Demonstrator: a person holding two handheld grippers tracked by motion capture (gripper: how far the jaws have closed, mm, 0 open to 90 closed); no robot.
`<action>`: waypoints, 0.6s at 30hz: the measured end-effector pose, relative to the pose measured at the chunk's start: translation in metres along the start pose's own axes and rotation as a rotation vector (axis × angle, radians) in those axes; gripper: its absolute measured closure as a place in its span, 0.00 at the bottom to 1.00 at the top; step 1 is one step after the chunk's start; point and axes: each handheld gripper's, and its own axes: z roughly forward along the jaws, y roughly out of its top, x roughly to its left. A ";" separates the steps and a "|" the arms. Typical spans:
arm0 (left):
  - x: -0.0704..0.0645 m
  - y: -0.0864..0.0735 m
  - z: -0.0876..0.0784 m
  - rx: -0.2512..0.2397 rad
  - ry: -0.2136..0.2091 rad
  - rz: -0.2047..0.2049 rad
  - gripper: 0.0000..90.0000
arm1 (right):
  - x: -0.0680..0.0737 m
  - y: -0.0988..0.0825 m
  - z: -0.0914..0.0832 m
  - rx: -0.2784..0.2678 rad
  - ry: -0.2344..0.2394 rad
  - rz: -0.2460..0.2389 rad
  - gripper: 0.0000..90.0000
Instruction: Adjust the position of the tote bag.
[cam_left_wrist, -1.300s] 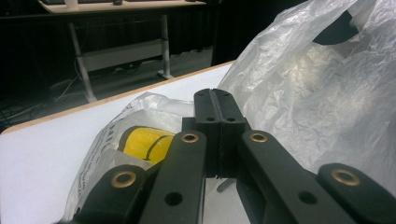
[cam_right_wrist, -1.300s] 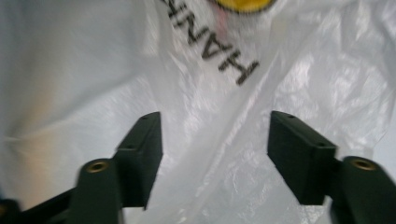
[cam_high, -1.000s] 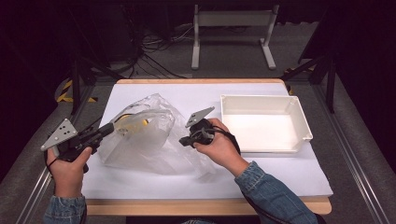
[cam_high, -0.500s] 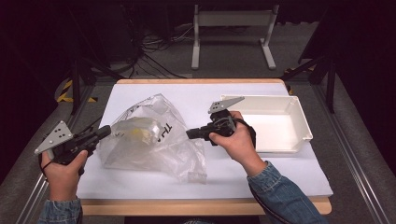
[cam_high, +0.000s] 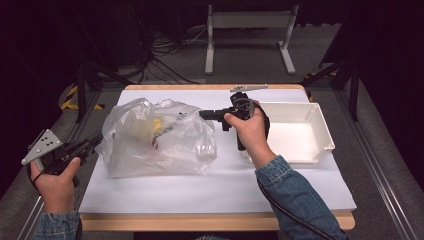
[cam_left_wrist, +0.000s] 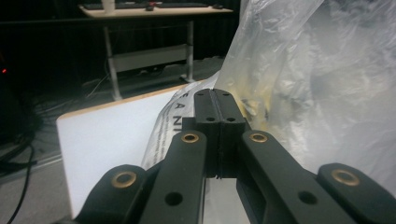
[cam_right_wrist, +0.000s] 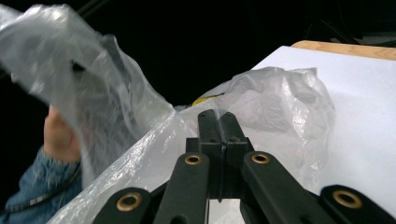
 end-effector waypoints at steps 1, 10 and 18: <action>0.002 -0.002 0.001 0.009 0.006 -0.006 1.00 | -0.004 0.003 0.002 -0.008 -0.007 0.016 1.00; 0.009 -0.007 0.001 -0.019 -0.045 -0.040 0.95 | -0.034 0.015 0.015 -0.051 -0.066 0.140 1.00; -0.003 0.008 -0.002 -0.029 -0.222 0.029 0.48 | -0.042 0.019 0.020 -0.075 -0.097 0.171 1.00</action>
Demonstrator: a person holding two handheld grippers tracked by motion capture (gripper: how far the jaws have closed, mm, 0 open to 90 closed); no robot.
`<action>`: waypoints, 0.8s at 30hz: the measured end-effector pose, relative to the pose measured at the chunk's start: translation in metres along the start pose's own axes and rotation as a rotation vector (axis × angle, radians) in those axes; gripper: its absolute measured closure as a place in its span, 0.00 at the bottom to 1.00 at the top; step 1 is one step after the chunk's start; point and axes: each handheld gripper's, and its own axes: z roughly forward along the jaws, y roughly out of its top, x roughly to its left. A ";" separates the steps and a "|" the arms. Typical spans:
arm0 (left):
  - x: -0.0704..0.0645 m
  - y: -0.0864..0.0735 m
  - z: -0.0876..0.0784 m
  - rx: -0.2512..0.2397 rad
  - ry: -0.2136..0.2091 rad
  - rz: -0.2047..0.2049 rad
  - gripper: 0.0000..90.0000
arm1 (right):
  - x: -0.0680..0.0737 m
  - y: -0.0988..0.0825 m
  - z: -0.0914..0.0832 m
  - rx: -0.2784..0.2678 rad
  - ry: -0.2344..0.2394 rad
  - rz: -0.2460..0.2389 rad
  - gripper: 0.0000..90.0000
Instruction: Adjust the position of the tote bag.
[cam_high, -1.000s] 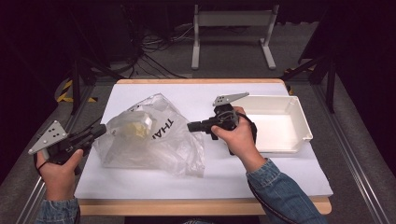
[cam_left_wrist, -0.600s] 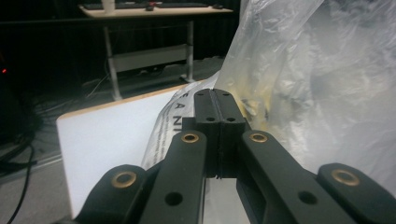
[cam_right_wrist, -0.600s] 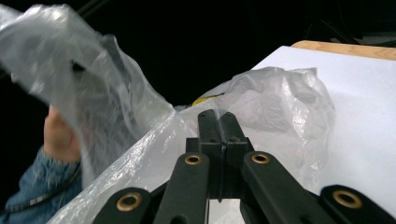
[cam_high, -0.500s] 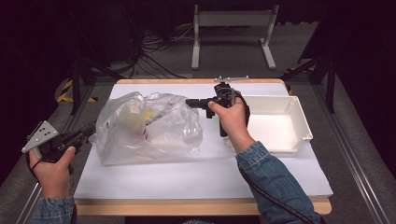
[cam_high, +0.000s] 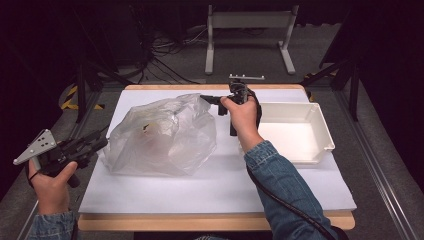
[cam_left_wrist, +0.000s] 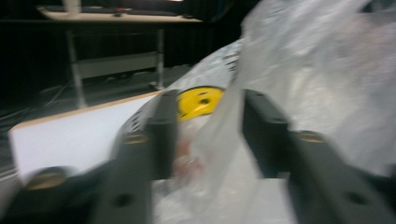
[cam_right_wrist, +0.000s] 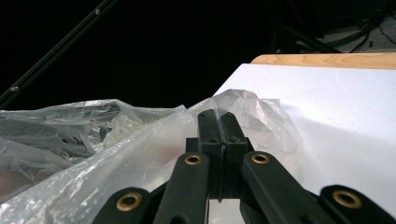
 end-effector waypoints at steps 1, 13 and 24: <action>-0.003 0.002 0.003 0.016 -0.008 0.011 0.40 | -0.001 0.000 0.000 -0.005 -0.004 -0.003 1.00; -0.006 -0.007 0.035 0.150 0.125 0.024 1.00 | -0.002 0.000 -0.002 -0.005 -0.017 -0.011 1.00; 0.011 -0.020 0.033 0.192 0.209 -0.014 1.00 | -0.002 0.002 0.017 0.009 -0.059 -0.060 1.00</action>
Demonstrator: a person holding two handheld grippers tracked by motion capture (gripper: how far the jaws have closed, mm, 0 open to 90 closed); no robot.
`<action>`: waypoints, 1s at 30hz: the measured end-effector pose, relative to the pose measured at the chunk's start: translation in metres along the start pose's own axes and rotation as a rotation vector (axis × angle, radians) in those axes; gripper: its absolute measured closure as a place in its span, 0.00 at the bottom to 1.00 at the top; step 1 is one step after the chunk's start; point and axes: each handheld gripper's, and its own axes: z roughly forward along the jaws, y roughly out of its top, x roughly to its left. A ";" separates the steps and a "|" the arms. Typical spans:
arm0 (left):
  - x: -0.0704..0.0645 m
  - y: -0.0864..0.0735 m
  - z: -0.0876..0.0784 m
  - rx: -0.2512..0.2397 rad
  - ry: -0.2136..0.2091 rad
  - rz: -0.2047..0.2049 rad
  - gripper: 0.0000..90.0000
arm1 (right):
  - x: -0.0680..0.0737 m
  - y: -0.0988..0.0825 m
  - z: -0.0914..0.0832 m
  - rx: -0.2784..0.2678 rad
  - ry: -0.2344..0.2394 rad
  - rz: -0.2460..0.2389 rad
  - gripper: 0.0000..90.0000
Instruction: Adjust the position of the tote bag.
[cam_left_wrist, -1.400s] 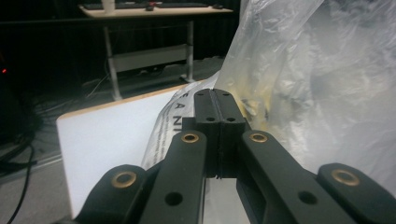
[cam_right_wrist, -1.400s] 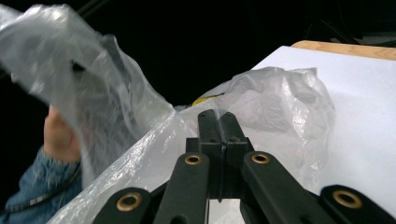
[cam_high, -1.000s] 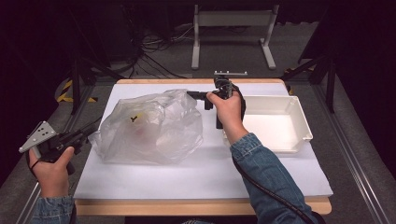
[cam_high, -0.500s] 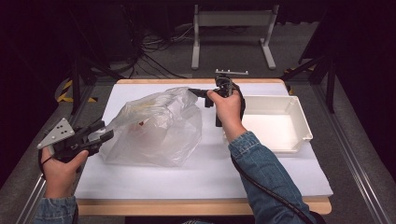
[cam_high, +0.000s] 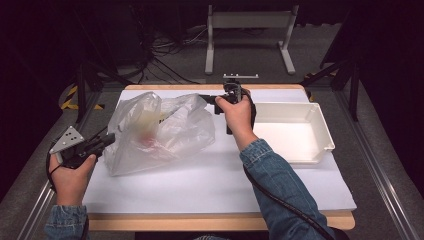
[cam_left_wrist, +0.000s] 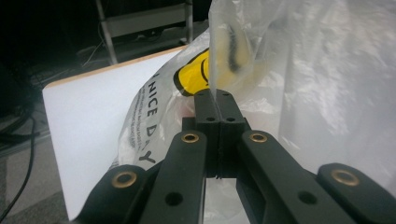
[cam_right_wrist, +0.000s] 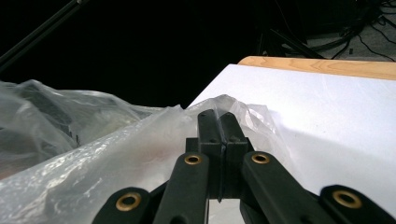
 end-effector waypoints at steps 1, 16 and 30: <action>0.001 -0.001 0.000 0.007 0.005 -0.002 1.00 | 0.000 0.000 0.001 -0.001 -0.001 0.008 1.00; 0.015 -0.009 -0.001 0.015 0.053 -0.061 1.00 | 0.001 -0.007 -0.014 -0.079 -0.017 -0.107 0.46; 0.023 -0.012 -0.006 -0.008 0.085 -0.123 1.00 | 0.007 -0.037 -0.087 -0.120 -0.062 -0.279 0.33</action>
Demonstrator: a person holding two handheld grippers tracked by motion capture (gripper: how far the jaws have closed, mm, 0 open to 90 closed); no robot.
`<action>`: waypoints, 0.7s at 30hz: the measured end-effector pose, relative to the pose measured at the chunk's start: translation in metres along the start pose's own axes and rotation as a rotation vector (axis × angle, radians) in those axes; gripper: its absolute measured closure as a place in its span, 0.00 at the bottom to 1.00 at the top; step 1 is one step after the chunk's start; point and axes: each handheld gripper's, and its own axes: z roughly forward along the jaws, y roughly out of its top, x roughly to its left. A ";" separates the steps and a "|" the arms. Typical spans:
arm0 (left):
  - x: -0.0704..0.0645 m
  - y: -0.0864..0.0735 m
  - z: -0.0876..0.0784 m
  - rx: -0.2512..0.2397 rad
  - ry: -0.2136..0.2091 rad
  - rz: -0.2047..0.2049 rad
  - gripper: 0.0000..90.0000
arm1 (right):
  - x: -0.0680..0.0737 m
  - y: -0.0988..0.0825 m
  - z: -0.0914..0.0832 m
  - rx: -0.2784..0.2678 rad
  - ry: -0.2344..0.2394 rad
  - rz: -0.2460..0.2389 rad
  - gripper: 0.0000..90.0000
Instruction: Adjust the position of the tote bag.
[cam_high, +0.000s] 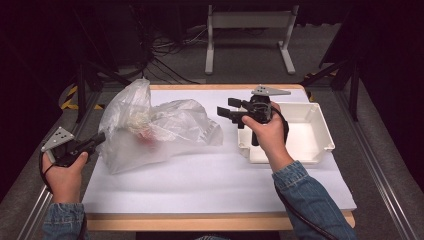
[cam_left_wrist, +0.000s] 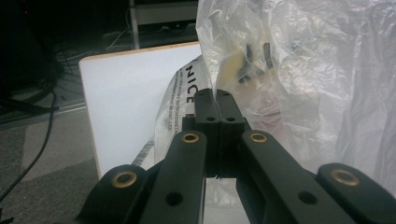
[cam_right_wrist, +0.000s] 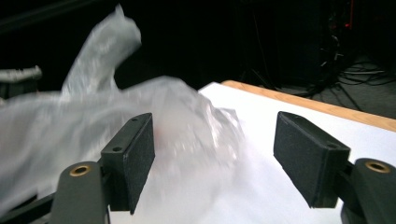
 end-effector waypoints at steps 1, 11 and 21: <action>0.000 0.000 0.000 -0.001 0.001 -0.002 1.00 | 0.001 -0.002 -0.003 0.005 -0.006 -0.010 0.33; 0.003 0.000 -0.003 -0.018 0.012 -0.024 1.00 | 0.021 -0.027 -0.018 0.112 -0.034 -0.167 0.31; 0.005 0.000 -0.005 -0.032 0.011 -0.040 1.00 | 0.039 -0.046 -0.011 0.243 -0.009 -0.345 0.32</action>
